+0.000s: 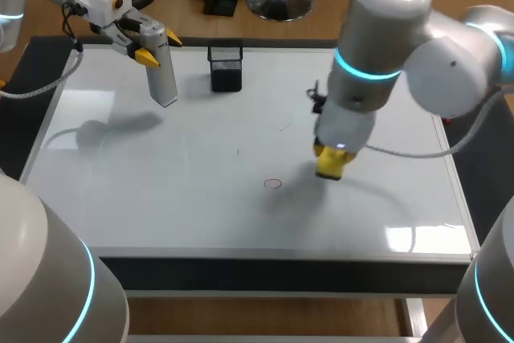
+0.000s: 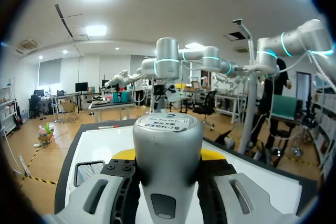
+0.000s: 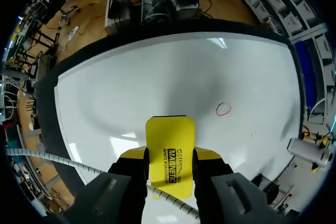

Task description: Pick up the inspection probe, press it on each red-marked spot on the whiteboard one by one, put down the probe, pick up the eraser, and wipe off all the red marks.

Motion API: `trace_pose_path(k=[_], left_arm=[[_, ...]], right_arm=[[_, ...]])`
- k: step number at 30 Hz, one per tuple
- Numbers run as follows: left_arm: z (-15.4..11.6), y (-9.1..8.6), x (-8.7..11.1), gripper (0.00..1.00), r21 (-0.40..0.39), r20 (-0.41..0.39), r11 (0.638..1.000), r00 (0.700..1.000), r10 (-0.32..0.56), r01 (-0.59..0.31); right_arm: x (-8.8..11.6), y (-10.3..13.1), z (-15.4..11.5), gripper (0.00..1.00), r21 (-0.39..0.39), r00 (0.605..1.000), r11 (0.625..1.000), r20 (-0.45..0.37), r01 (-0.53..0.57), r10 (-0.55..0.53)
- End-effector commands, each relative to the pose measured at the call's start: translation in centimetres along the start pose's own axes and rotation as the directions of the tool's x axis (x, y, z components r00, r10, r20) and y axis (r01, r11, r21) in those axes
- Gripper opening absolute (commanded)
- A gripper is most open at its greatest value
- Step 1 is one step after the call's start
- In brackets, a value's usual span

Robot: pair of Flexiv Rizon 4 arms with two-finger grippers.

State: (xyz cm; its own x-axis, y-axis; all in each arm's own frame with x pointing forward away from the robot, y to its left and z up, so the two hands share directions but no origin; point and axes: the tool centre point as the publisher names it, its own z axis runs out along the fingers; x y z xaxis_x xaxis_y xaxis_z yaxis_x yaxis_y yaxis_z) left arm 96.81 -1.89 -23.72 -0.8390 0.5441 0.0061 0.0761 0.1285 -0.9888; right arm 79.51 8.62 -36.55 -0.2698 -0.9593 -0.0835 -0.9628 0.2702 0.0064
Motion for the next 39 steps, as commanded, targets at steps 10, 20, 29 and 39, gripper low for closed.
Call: trace_pose_path(k=[10, 20, 29, 39], left_arm=[[-0.1, -0.1, 0.0, 0.0, -0.001, -0.003, 1.0, 1.0, 0.001, -0.001], [-0.1, -0.1, 0.0, 0.0, -0.001, -0.003, 1.0, 1.0, 0.001, -0.001], [-0.1, -0.1, 0.0, 0.0, -0.001, -0.003, 1.0, 1.0, 0.001, -0.001], [-0.1, -0.1, 0.0, 0.0, -0.001, -0.003, 1.0, 1.0, 0.001, -0.001]], right_arm=[[-7.2, 4.5, 2.1, 0.0, 0.005, 0.982, 0.986, -0.094, 0.164, -0.163], [-9.6, 5.5, 3.9, 0.0, -0.016, 0.97, 0.974, -0.092, 0.225, -0.225], [-11.1, 5.6, 5.0, 0.0, -0.032, 0.963, 0.966, -0.081, 0.257, -0.258], [-11.3, 4.9, 5.9, 0.0, -0.057, 0.963, 0.964, -0.063, 0.26, -0.263]])
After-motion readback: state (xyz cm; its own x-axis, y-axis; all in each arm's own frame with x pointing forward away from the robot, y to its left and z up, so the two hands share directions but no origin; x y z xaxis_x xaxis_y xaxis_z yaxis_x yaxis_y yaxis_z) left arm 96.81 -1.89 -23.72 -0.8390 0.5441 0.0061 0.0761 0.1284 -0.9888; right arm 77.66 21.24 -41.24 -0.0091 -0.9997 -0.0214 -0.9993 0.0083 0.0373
